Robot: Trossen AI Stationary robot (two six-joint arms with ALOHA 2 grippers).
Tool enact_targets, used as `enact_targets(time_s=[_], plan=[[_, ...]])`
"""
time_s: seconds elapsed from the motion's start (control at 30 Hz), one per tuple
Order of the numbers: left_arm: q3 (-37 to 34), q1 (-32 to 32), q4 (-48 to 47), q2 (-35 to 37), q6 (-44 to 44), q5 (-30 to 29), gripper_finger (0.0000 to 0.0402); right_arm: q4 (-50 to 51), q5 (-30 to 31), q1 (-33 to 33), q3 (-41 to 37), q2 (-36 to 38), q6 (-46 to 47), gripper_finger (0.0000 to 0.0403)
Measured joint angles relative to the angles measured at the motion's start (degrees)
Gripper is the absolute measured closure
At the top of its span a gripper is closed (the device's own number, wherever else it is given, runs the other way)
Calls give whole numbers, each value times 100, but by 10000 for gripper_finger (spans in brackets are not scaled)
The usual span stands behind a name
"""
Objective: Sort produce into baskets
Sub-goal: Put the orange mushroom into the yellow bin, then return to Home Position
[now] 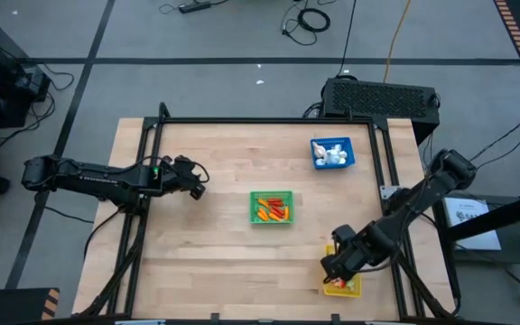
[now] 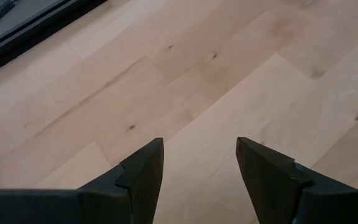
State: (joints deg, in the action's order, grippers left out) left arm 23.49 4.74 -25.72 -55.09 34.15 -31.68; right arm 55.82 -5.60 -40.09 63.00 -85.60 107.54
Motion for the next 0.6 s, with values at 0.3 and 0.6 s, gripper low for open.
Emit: enact_targets(time_s=[0.3, 0.6], plan=[[0, 0, -6, 0, -153, -9, 191, -39, -418, 258, 25, -224, -901, 233], [0, -11, 1140, 0, -1165, 81, 191, 209, 1133, 564, 788, 13, -2760, 228]])
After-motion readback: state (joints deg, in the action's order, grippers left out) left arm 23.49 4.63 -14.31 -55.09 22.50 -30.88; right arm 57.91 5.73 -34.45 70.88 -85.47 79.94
